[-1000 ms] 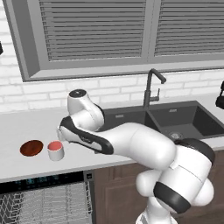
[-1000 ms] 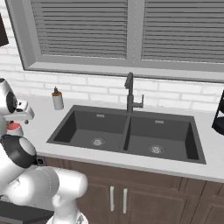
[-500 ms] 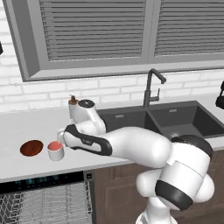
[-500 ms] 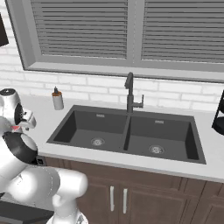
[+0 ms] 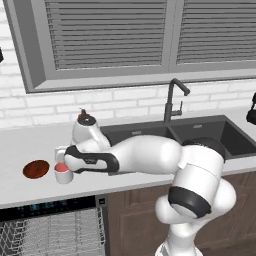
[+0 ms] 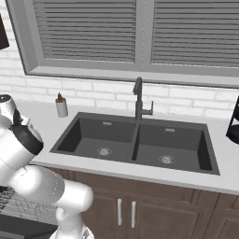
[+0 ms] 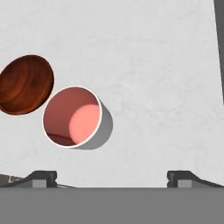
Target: Pick up the cup and bowl from the counter, place them in the dishwasher, and close the dishwasher door.
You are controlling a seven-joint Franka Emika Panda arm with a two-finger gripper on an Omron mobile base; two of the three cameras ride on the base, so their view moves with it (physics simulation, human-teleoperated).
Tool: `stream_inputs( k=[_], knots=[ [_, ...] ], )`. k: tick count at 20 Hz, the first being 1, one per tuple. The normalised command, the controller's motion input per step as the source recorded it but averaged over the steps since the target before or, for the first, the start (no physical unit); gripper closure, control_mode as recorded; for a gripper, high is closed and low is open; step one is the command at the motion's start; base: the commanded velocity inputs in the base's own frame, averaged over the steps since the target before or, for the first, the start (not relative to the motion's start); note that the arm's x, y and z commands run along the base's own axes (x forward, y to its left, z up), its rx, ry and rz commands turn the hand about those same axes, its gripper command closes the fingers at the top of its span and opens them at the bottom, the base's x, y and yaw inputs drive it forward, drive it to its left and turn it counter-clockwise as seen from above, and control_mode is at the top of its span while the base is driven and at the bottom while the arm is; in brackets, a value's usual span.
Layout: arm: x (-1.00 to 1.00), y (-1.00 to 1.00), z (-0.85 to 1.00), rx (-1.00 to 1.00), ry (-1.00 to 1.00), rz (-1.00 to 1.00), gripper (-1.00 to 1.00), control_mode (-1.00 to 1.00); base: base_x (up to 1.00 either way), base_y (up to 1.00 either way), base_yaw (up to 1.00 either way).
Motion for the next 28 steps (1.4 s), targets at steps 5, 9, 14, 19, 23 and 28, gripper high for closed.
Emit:
stream_inputs(
  k=[5,9,14,19,23,28],
  knots=[
    [0.02,0.05,0.00,0.00,0.00,0.00,-1.00,-1.00,0.00,0.00,0.00],
    [0.16,0.05,0.00,-0.03,0.00,0.00,-1.00,-1.00,0.00,0.00,0.00],
    [0.02,0.06,0.00,-0.01,0.00,0.00,-1.00,-1.00,0.00,0.00,0.00],
    [0.00,0.06,-0.08,0.00,0.00,0.00,-1.00,-1.00,0.00,0.00,0.00],
    [0.04,0.00,-0.16,0.00,0.01,0.00,-1.00,-1.00,0.00,0.00,0.00],
    [0.01,0.00,-0.22,0.00,0.00,0.00,-1.00,-1.00,0.00,0.00,0.00]
  ],
)
